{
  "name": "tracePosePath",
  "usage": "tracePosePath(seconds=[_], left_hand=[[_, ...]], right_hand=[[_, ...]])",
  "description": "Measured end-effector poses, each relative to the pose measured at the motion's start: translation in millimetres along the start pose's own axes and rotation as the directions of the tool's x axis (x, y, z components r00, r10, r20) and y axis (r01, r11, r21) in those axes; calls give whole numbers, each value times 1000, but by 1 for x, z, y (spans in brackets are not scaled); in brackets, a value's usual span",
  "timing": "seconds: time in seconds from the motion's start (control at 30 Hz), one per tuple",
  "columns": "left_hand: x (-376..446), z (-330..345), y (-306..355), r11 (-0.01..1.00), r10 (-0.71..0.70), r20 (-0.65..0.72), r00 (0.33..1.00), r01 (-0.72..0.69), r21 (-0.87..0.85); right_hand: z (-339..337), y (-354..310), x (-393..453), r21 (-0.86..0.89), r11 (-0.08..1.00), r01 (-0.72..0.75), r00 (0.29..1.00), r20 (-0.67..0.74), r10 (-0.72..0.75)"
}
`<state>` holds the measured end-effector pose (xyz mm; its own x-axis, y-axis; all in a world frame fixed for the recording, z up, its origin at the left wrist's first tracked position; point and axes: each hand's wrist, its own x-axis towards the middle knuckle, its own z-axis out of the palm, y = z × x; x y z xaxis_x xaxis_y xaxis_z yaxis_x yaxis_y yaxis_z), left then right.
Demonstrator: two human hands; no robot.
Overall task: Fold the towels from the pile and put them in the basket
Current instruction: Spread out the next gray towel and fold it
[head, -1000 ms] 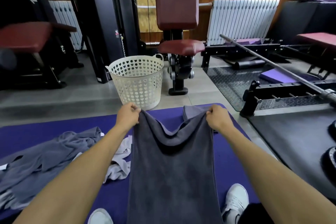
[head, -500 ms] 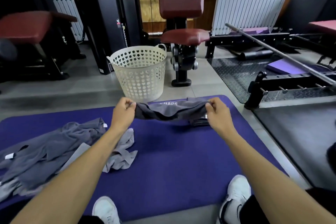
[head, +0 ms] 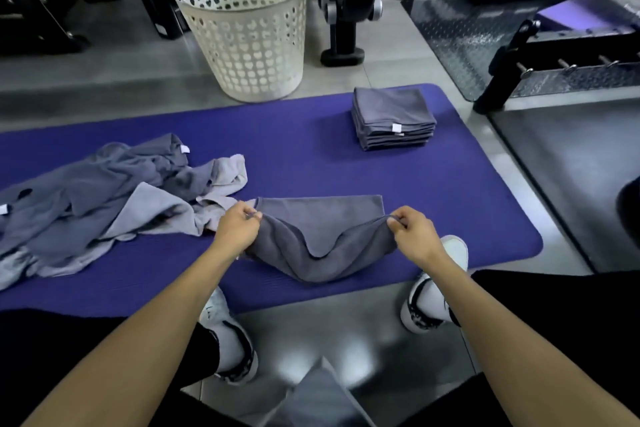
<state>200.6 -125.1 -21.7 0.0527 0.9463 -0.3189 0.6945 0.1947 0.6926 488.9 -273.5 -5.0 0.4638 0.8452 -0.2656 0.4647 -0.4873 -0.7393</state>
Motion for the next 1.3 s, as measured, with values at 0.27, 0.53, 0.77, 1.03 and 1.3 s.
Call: tracePosePath(seconds=[0.27, 0.53, 0.77, 1.03, 1.3], left_hand=[[10, 48, -13, 982, 38, 137, 990, -62, 179], [-9, 101, 65, 825, 476, 519, 710, -565, 15], [12, 118, 70, 882, 451, 494, 743, -455, -121], [69, 138, 91, 904, 415, 411, 812, -420, -83], [147, 226, 99, 918, 277, 529, 802, -383, 100]], right_hand=[[28, 16, 22, 134, 988, -79, 995, 66, 70], [23, 13, 34, 276, 961, -3, 983, 175, -47], [23, 22, 41, 248, 969, -21, 983, 181, -25], [35, 70, 61, 152, 975, -162, 972, 195, 131], [57, 132, 79, 228, 903, -363, 922, 224, 315]])
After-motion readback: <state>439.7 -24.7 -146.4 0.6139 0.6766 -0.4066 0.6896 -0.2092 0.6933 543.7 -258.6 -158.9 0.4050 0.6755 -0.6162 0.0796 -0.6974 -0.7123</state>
